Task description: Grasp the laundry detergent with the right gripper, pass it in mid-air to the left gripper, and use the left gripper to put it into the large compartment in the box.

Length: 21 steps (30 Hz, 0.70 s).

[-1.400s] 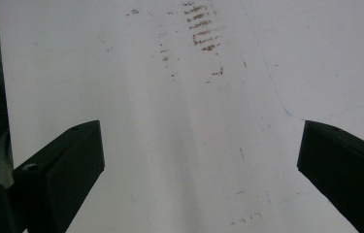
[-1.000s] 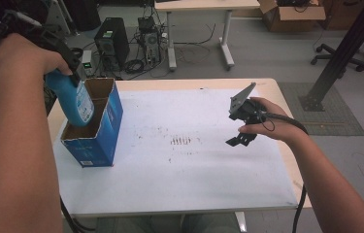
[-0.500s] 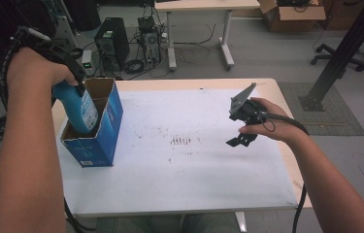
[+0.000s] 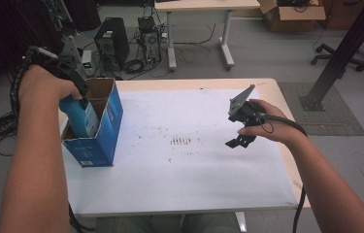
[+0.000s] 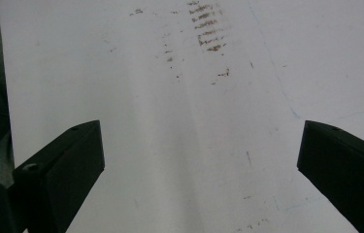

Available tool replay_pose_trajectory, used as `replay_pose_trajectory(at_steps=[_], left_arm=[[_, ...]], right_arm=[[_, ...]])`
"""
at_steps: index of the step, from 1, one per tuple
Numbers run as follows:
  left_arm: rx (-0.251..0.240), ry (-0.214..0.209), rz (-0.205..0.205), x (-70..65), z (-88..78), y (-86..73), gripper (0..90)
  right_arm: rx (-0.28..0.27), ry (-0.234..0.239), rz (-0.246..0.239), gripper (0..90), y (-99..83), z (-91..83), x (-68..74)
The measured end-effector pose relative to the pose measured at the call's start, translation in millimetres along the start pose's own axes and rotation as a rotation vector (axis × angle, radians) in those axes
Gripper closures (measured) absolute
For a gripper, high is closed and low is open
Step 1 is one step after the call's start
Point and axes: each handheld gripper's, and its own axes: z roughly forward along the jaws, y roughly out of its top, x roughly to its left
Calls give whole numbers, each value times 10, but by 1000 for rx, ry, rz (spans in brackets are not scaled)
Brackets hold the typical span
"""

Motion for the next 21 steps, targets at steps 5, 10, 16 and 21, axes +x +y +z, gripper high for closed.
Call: replay_pose_trajectory(at_steps=[5, 10, 16, 21], left_arm=[[8, -4, 3, -5, 109, 8, 381], [17, -1, 5, -25, 235, 20, 381], [22, -3, -2, -35, 372, 32, 381], [19, 4, -2, -32, 507, 46, 381]], right_arm=[[-2, -1, -3, 32, 9, 2, 6], [-3, -3, -2, 32, 4, -1, 15], [-9, -3, 0, 31, -16, -9, 23], [-8, 0, 3, 31, -32, 13, 29]])
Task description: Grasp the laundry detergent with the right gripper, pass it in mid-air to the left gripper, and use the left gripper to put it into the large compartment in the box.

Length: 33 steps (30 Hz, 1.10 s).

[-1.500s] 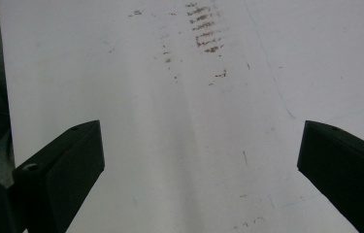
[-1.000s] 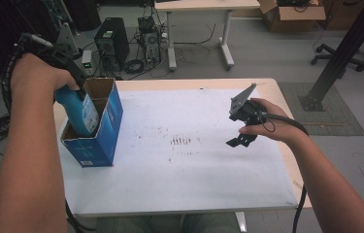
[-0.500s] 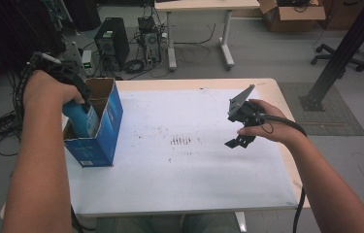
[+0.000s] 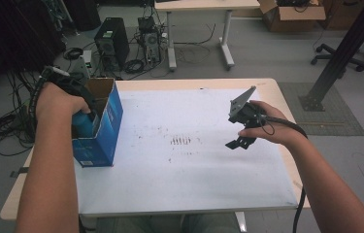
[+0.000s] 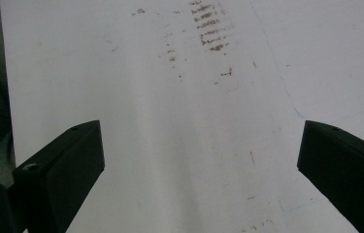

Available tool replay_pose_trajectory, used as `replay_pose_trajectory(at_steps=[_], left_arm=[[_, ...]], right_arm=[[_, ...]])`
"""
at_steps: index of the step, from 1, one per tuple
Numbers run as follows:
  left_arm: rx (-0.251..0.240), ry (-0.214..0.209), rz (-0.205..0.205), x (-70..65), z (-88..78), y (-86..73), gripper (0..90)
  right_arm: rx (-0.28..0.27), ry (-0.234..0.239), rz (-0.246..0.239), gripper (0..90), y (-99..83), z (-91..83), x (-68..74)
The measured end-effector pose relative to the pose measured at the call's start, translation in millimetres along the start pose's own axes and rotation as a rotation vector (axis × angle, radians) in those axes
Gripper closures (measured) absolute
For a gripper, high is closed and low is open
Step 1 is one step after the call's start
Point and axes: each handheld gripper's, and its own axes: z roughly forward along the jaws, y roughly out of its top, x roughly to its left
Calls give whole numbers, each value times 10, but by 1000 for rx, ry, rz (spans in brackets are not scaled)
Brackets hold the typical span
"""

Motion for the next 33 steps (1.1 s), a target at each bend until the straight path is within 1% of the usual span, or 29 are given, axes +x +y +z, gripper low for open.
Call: replay_pose_trajectory(at_steps=[1, 3, 4, 8, 18, 26, 33], left_arm=[[0, 0, 0, 0, 0, 0, 380], [5, 1, -1, 6, 69, 5, 380], [5, 1, -1, 6, 69, 5, 381], [18, 0, -4, 14, 177, 16, 380], [24, 4, 3, 19, 320, 32, 380], [31, 4, 3, 19, 392, 38, 380], [27, 9, 4, 4, 405, 46, 380]], right_arm=[[-2, 1, 0, 31, -2, 6, 0], [-2, 4, -1, 31, -5, 14, 0], [-2, 4, -1, 31, -5, 14, 0], [0, 7, 1, 31, -14, 34, -1], [2, 10, -4, 31, -7, 55, 5], [2, 10, -19, 32, 13, 62, 48], [2, 8, -19, 32, 9, 55, 62]])
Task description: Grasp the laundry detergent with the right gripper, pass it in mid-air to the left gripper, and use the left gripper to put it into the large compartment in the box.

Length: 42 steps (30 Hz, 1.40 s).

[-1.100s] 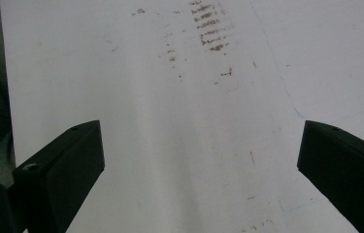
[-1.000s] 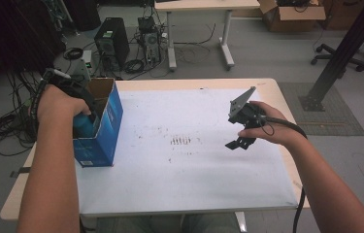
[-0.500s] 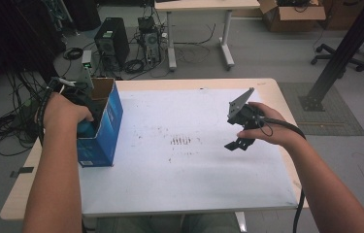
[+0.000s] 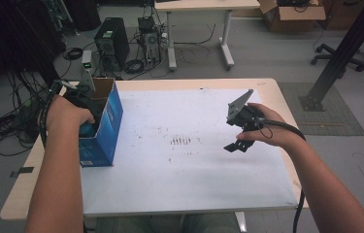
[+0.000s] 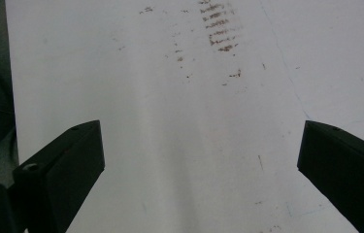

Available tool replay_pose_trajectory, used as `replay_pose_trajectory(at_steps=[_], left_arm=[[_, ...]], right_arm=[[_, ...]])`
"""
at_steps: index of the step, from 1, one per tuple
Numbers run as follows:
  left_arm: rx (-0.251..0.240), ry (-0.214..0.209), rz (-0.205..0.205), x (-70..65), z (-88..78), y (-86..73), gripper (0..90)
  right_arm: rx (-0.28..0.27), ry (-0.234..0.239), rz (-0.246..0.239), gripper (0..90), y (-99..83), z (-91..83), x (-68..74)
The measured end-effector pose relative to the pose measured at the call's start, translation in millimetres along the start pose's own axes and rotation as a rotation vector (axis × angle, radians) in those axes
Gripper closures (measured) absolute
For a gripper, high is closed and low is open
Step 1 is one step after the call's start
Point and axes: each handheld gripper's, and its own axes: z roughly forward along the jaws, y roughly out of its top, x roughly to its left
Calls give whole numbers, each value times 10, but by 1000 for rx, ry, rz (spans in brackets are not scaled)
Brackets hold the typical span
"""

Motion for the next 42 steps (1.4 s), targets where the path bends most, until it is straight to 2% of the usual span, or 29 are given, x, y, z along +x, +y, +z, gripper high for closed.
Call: replay_pose_trajectory(at_steps=[13, 15, 16, 25, 42], left_arm=[[-15, 11, 10, -21, 4, -2, 366], [-12, 4, -1, -5, 7, 0, 348], [-9, -16, -15, 16, 19, 0, 343], [-15, -32, -19, 33, 10, -10, 320], [-23, -16, -20, -9, -126, -54, 294]], right_arm=[[-4, -1, 5, 32, -25, -24, -8], [-4, -3, 5, 32, -27, -23, -8], [-5, -9, 9, 30, -30, -22, -9], [-1, -2, 9, 32, -29, 1, -6], [-7, 2, 9, 33, -52, -5, 11]])
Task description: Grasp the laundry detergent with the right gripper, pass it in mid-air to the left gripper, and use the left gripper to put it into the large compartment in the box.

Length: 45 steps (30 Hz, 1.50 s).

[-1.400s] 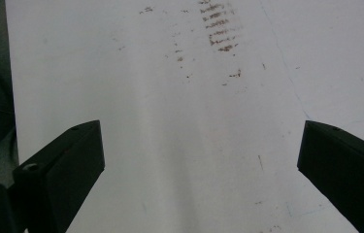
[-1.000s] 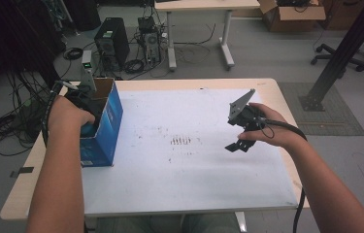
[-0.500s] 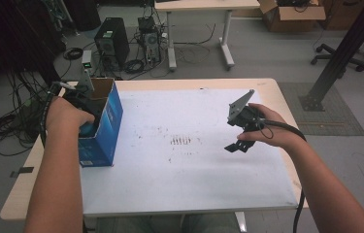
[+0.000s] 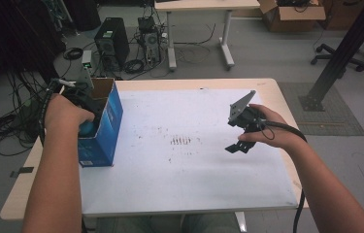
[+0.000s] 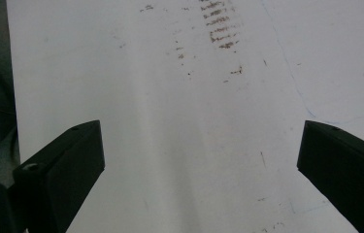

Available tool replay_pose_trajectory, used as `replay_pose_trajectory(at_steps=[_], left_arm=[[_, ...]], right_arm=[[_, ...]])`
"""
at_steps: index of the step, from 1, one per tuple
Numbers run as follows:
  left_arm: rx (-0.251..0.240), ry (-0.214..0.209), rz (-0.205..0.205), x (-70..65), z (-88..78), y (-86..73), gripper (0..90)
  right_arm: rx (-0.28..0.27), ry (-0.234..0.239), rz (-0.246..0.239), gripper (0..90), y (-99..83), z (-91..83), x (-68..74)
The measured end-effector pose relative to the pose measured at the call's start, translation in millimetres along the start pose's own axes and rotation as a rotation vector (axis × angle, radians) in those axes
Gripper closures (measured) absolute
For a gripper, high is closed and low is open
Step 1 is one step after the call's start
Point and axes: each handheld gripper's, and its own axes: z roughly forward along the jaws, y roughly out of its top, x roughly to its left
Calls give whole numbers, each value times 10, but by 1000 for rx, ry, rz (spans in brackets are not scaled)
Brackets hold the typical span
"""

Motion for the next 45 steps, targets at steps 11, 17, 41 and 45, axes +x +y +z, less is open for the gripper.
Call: replay_pose_trajectory(at_steps=[11, 17, 41, 45], left_arm=[[-21, 13, -7, 3, -112, -54, 234], [-21, 21, 0, -8, -200, -93, 195], [-57, 46, 101, -231, -569, -214, 41], [-77, 65, 140, -323, -657, -240, 3]], right_arm=[[-3, -3, -7, 32, 19, 10, 17], [-8, -5, -16, 32, 46, -4, 29], [-17, -22, -25, 32, 87, -96, 82], [-17, -22, -27, 33, 102, -117, 93]])
